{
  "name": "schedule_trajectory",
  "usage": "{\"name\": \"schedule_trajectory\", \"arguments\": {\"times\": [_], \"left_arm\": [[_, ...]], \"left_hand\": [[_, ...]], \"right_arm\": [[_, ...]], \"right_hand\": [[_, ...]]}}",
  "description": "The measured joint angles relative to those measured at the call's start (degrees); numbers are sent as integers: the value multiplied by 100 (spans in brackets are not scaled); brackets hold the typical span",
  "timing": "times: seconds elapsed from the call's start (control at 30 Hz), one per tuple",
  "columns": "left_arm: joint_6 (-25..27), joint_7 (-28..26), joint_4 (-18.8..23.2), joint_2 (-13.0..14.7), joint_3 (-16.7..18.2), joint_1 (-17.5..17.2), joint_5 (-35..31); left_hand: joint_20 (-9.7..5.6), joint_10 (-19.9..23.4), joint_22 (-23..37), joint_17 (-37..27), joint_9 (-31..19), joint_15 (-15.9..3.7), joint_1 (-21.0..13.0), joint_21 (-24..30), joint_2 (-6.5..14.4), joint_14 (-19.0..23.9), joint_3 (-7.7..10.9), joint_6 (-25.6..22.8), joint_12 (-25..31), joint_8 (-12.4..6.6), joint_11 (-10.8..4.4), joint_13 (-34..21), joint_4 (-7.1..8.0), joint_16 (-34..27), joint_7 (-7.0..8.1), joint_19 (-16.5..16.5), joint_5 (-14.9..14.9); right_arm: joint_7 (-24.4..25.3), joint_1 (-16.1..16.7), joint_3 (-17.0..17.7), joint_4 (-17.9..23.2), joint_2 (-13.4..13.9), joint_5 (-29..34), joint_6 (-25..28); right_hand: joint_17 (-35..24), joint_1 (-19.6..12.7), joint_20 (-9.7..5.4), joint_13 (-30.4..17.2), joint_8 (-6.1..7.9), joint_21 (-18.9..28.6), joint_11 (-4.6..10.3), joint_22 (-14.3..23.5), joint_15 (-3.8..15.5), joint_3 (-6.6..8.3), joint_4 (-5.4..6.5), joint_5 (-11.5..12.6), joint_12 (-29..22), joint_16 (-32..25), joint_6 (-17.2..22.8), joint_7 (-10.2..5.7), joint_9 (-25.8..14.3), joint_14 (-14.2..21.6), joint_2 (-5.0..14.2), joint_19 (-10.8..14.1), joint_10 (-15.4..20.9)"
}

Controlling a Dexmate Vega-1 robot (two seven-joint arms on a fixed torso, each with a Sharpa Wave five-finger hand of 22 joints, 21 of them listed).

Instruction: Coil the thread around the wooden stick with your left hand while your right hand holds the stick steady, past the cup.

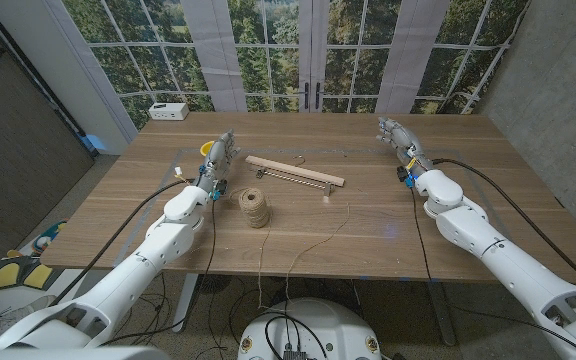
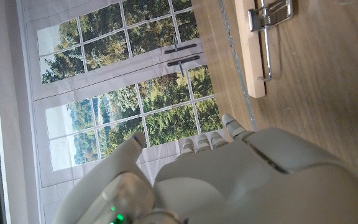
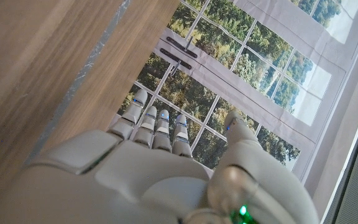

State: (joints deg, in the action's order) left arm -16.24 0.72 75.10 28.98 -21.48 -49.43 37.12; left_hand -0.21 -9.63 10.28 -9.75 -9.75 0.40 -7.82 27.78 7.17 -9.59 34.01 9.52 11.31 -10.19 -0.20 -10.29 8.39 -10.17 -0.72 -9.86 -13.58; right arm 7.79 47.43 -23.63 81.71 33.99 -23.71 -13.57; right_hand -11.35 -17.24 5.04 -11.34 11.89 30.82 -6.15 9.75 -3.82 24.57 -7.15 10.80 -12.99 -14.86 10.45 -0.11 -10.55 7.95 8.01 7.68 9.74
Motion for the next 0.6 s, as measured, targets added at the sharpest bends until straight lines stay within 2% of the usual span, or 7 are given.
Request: {"name": "schedule_trajectory", "arguments": {"times": [0.1, 0.3, 0.4, 0.6], "left_arm": [[0, -1, 4, -1, 0, -14, 5], [0, 7, 13, -1, 0, -31, 23], [0, 19, 17, -1, 0, -41, 35], [0, 43, 18, 0, 1, -52, 59]], "left_hand": [[0, 0, 0, 0, 0, 0, 0, 0, 0, 0, 0, 0, 0, 0, 0, 0, 0, 0, 0, 0, 0], [20, 0, 0, 0, 0, 0, -15, 0, -15, 0, 0, 0, 0, 0, 0, 1, 0, 0, 0, -20, 0], [44, 0, -1, 0, 1, 0, -15, 0, -15, 0, 0, 0, 0, 0, 0, 1, 0, -2, 0, 3, 0], [44, -32, -1, 1, 1, 31, -15, 0, -15, -31, 23, 20, 0, -22, 32, 1, -23, -22, -20, 4, 0]], "right_arm": [[192, 12, -47, 217, 115, 326, 171], [488, 31, -144, 675, 339, 869, 584], [598, 36, -190, 867, 430, 1116, 795], [744, 36, -291, 1270, 590, 1543, 1181]], "right_hand": [[0, -44, 31, 0, 0, 0, 14, 0, 26, 23, -23, 0, -37, 0, 62, 0, 0, 26, 45, 31, 14], [-25, -135, 32, -27, 22, -32, 72, 0, 55, 65, -65, 0, -37, -22, 154, -30, 0, 54, 16, 33, 71], [-26, -180, 54, -27, 22, -31, 40, 0, 65, 89, -89, -15, -36, -22, 195, -31, 0, 109, 36, 58, 120], [-75, -400, 59, -26, 66, -31, 63, 10, 209, 166, -150, -21, -119, -223, 516, -40, 1, 521, 175, 379, 456]]}}
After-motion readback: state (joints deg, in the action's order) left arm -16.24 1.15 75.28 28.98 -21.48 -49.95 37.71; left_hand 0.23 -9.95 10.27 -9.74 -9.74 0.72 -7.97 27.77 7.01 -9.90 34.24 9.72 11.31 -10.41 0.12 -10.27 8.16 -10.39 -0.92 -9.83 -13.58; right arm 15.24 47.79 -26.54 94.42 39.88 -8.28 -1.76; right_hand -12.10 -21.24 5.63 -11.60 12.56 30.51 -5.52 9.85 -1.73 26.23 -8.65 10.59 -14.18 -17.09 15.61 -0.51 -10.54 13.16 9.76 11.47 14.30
